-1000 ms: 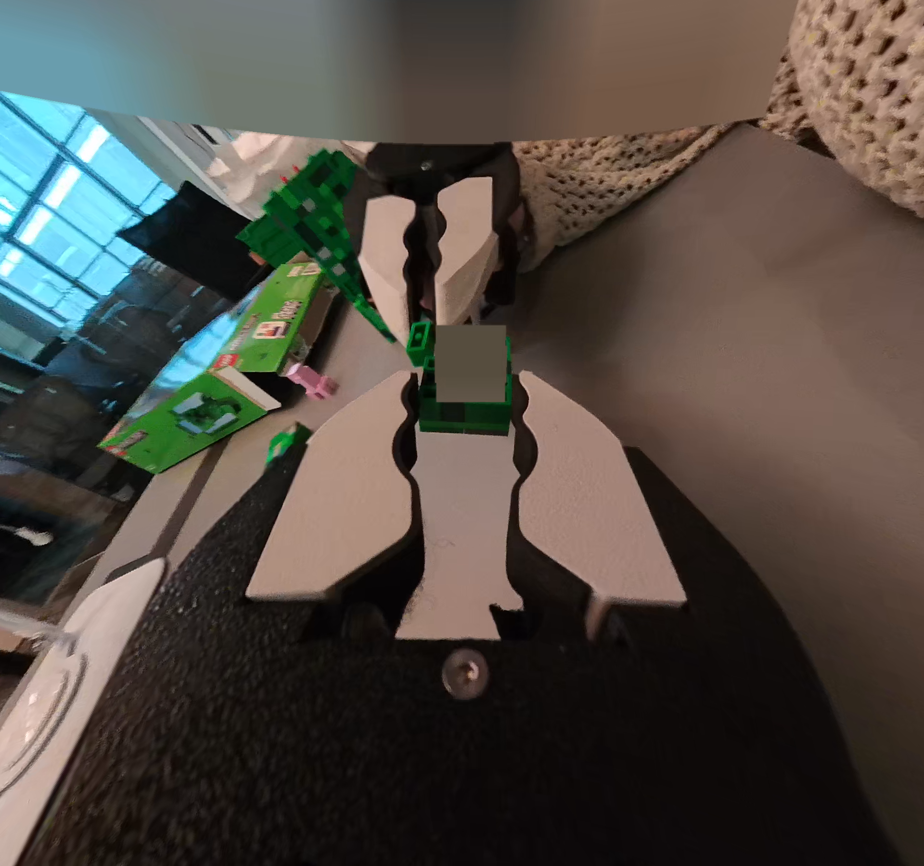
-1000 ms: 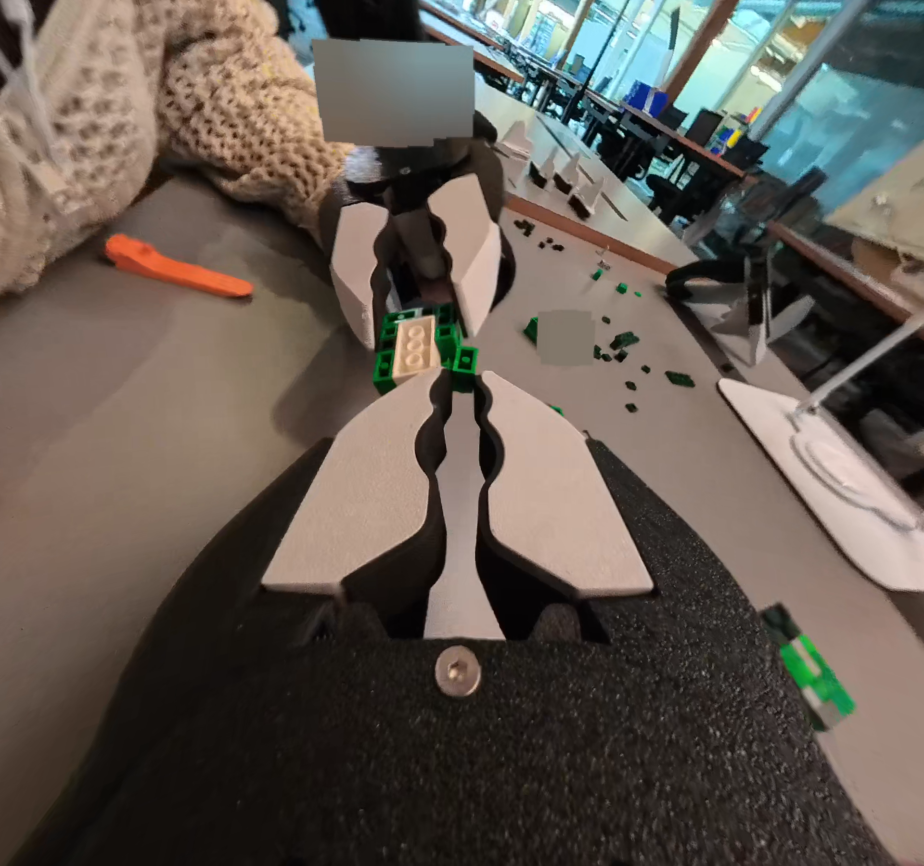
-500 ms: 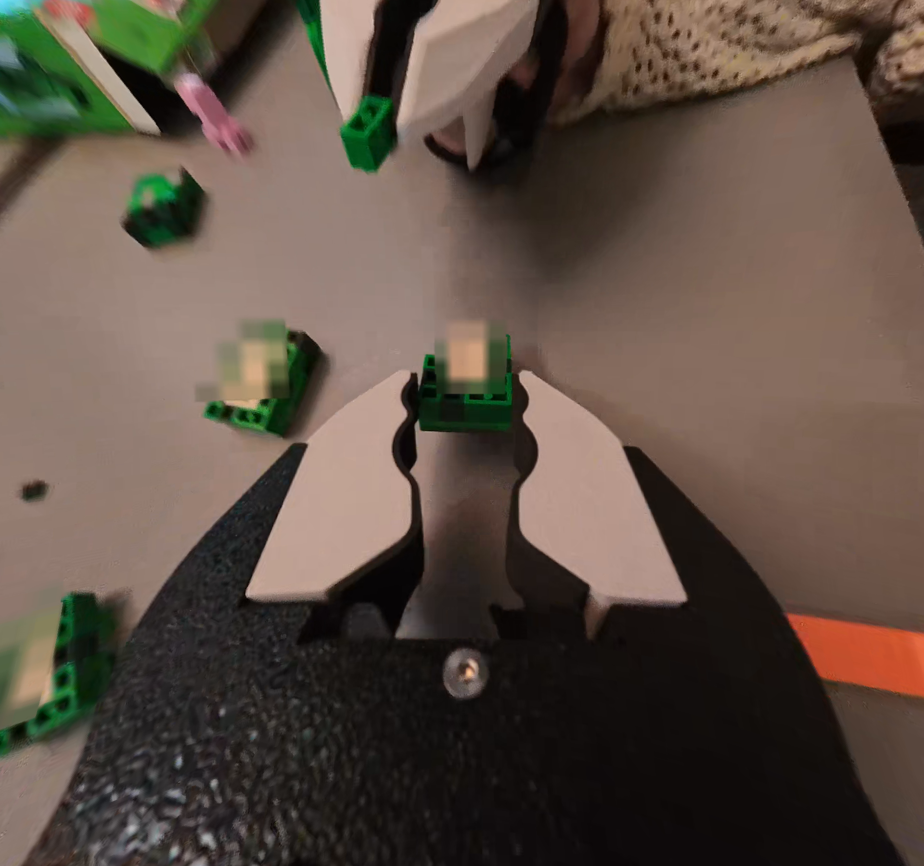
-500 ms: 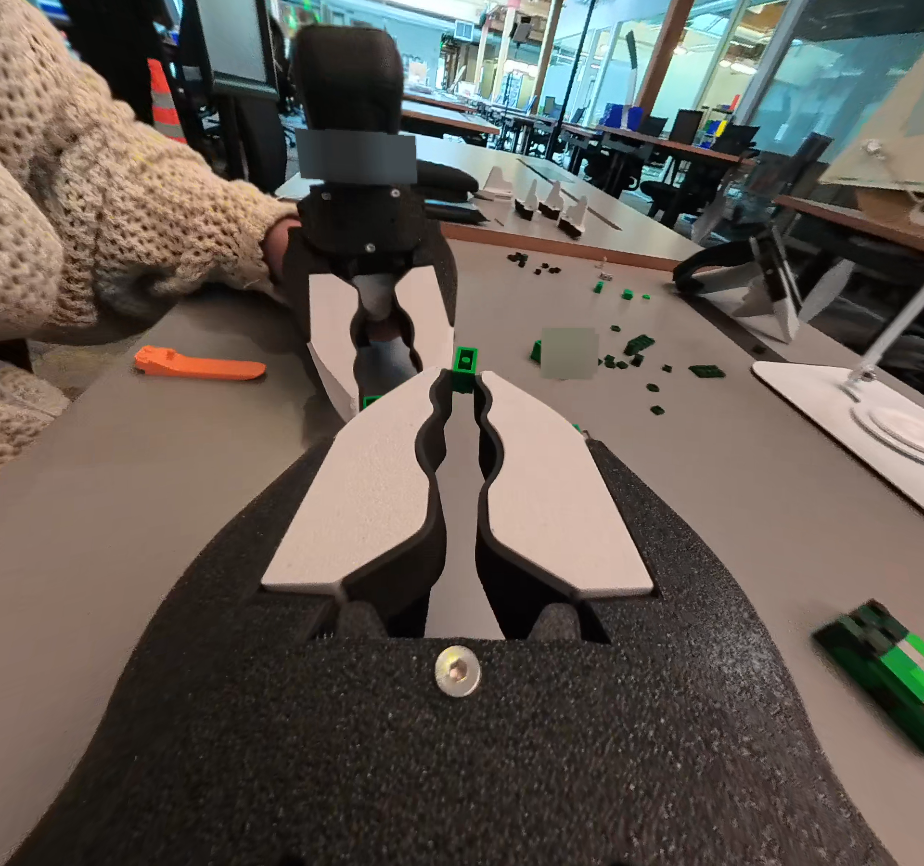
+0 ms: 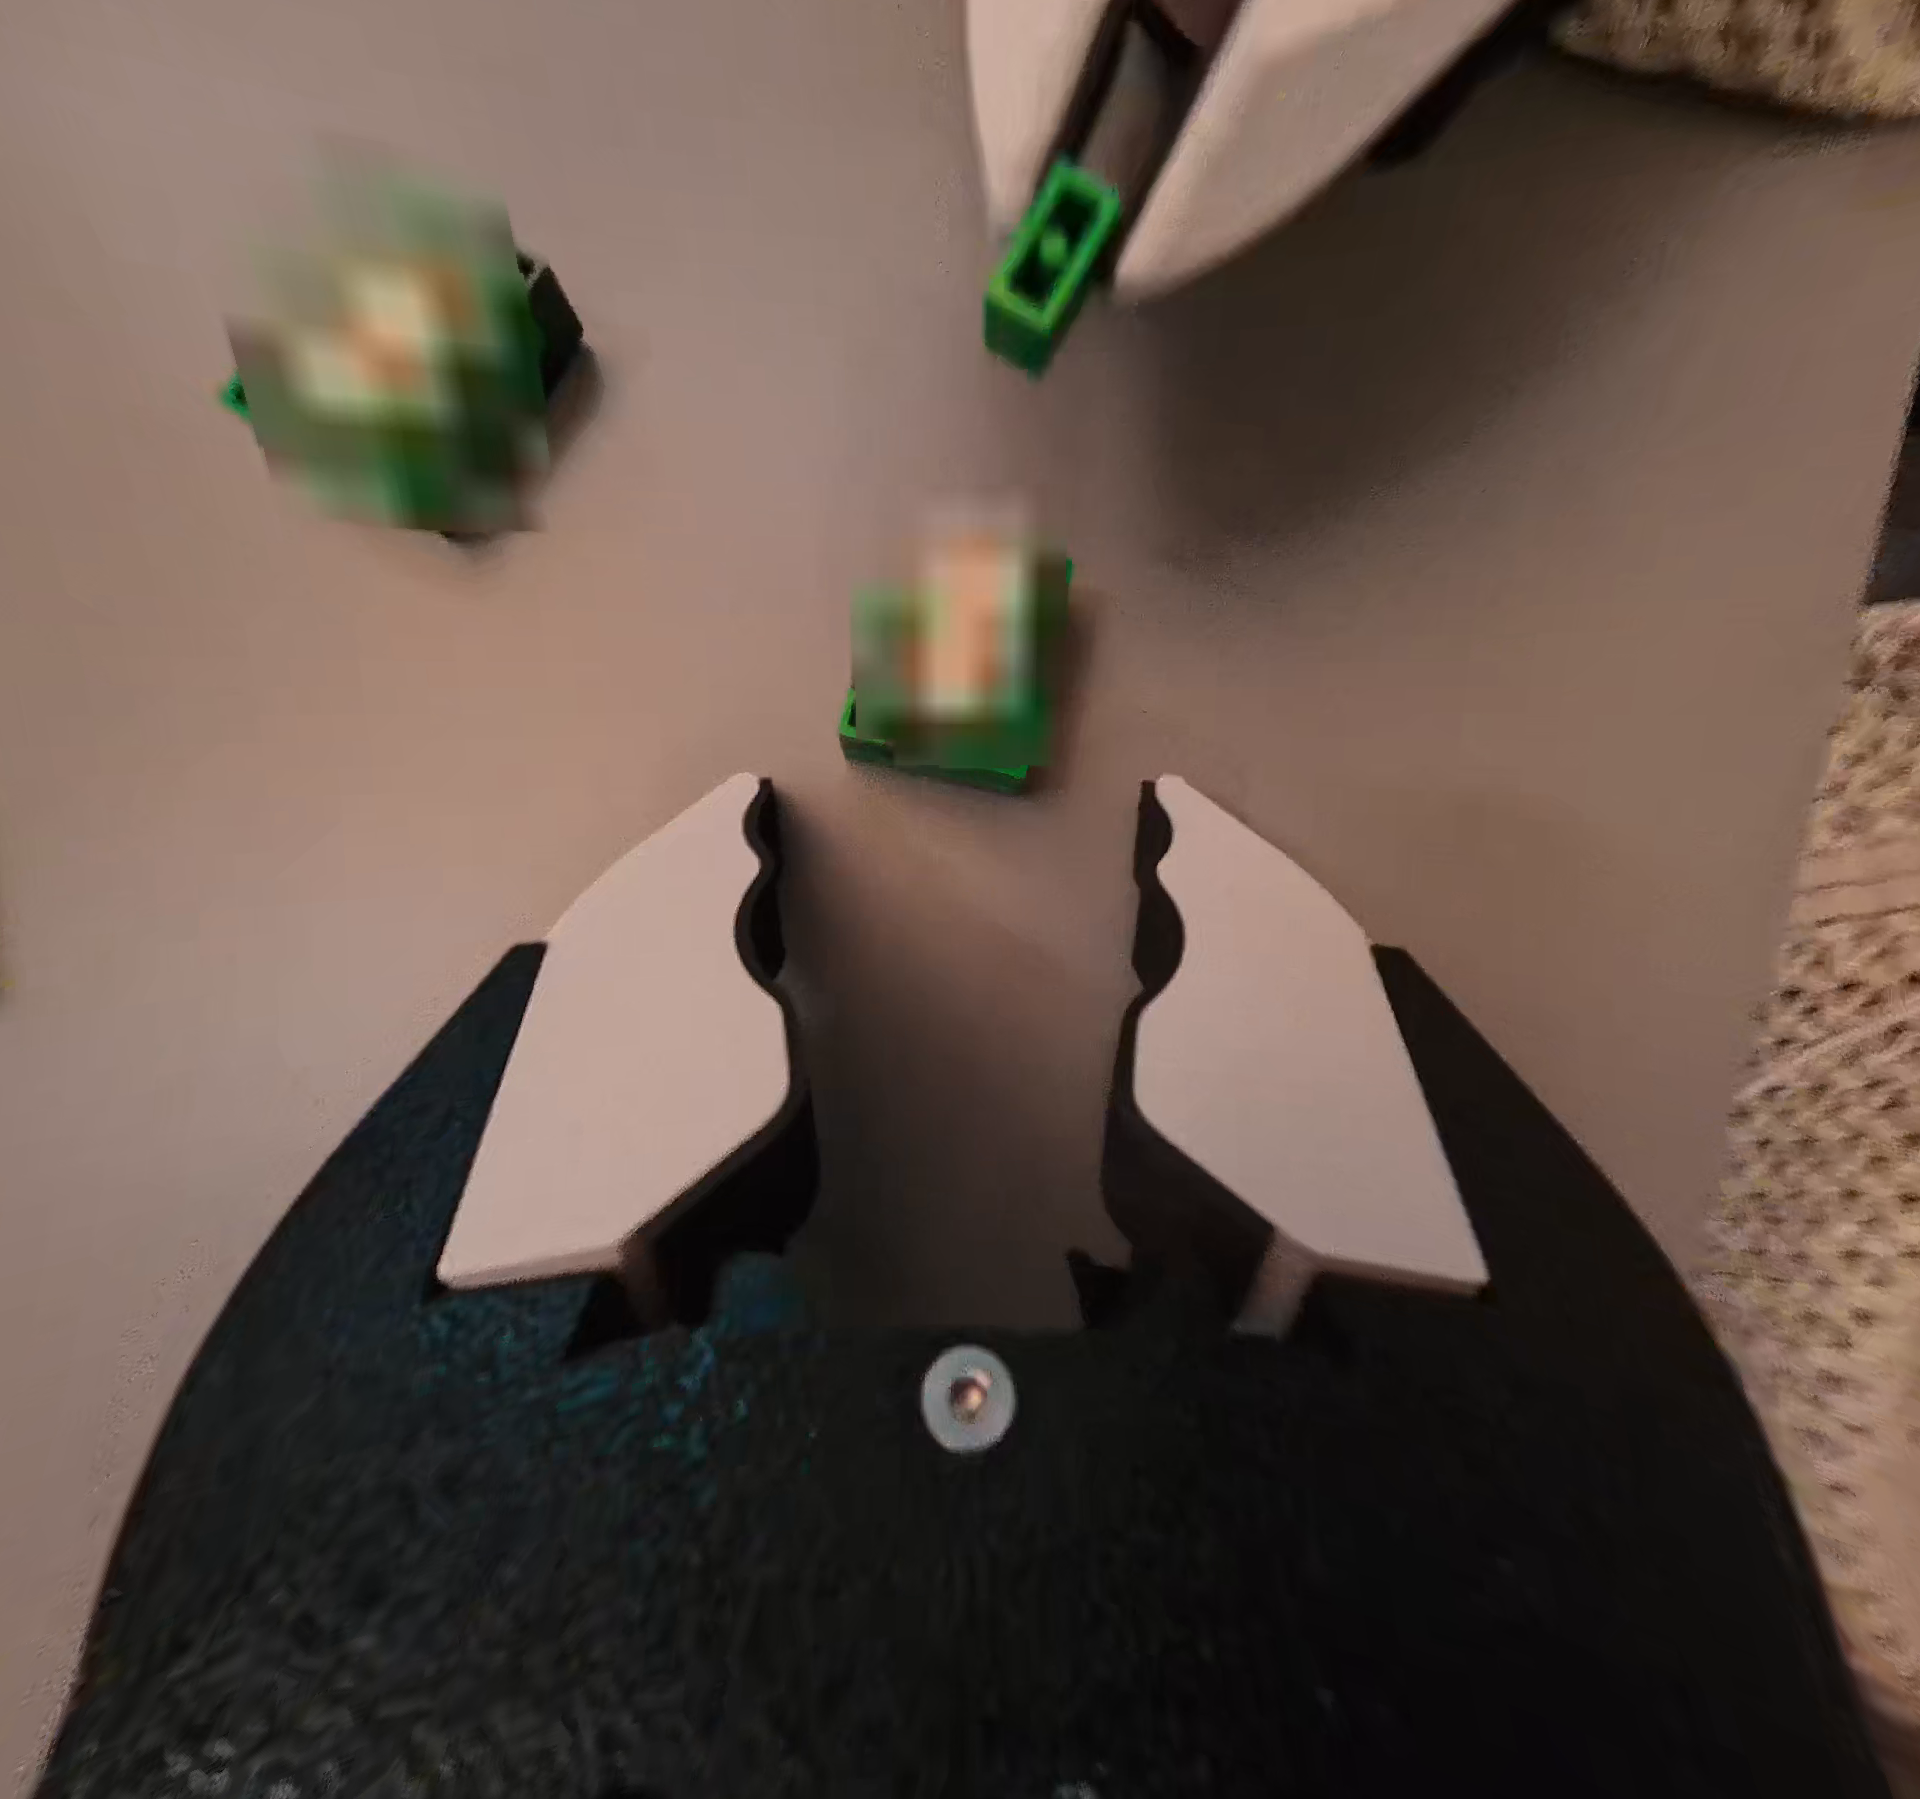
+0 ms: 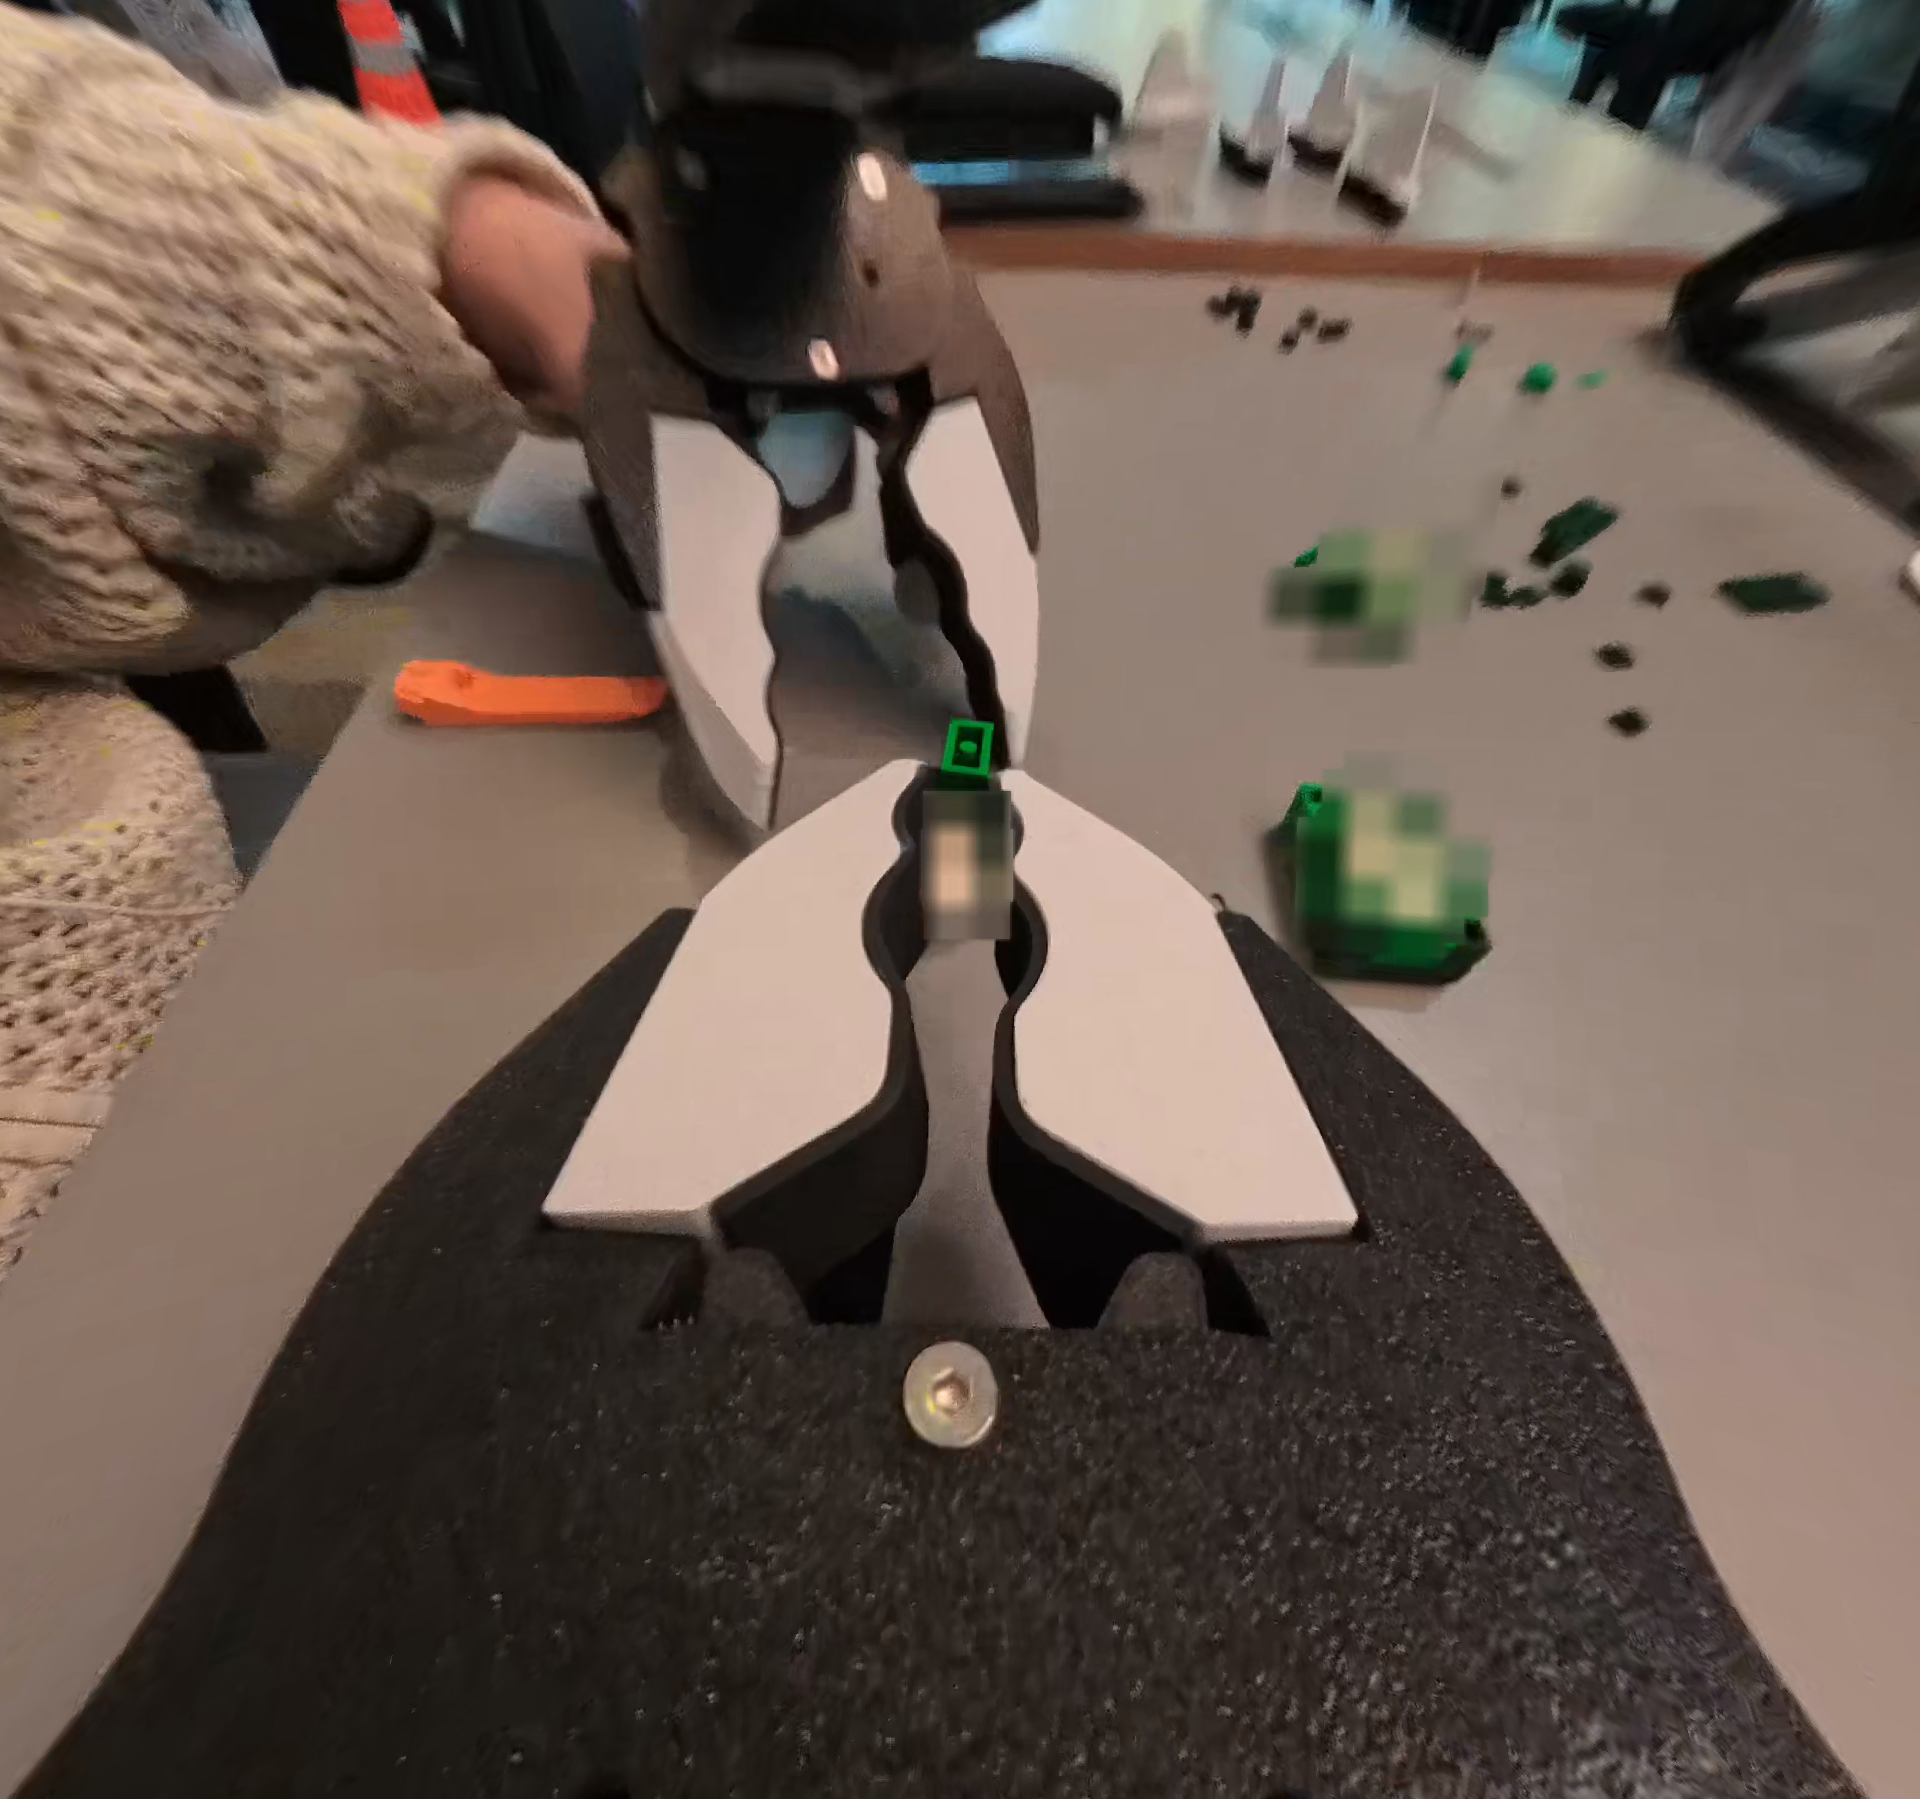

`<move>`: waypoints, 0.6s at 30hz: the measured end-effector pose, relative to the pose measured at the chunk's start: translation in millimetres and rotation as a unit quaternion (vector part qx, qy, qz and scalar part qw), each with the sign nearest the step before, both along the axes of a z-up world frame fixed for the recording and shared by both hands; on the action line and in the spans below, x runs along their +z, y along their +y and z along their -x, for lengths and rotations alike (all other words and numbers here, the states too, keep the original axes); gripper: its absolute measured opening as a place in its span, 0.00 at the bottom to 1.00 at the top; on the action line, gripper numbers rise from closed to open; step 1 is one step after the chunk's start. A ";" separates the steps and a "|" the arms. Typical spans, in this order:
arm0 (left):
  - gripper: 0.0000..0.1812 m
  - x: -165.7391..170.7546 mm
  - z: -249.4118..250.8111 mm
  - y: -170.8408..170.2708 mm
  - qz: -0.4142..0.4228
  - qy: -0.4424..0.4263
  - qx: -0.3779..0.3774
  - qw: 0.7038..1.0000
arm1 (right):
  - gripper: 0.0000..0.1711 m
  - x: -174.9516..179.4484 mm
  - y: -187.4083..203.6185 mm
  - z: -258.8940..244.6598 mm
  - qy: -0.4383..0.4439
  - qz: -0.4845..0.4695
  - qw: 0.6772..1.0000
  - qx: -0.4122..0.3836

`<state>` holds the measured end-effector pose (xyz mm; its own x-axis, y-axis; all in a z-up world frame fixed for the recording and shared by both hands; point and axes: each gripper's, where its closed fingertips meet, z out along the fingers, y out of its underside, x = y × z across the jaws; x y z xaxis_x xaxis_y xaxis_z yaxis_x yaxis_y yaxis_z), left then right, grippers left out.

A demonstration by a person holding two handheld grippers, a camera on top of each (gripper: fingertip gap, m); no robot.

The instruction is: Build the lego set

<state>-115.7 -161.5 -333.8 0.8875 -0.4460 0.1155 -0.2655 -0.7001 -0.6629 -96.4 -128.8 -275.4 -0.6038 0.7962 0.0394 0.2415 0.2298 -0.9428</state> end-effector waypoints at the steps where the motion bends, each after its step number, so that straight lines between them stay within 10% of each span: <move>1: 0.37 1.9 -3.2 -3.3 0.013 -0.022 0.021 0.999 | 0.05 -8.1 -1.2 1.2 -0.021 -0.020 1.000 -0.004; 18: 0.50 18.1 -31.4 4.7 0.051 -0.179 0.154 0.970 | 0.05 -44.0 -0.3 -2.4 -0.091 -0.118 0.989 0.003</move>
<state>-84.3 -156.7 -315.7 0.8713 -0.1357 0.4716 0.2017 -0.7770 -0.5963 -94.0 -129.2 -319.4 -0.6228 0.7741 0.1135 0.4004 0.4400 -0.8038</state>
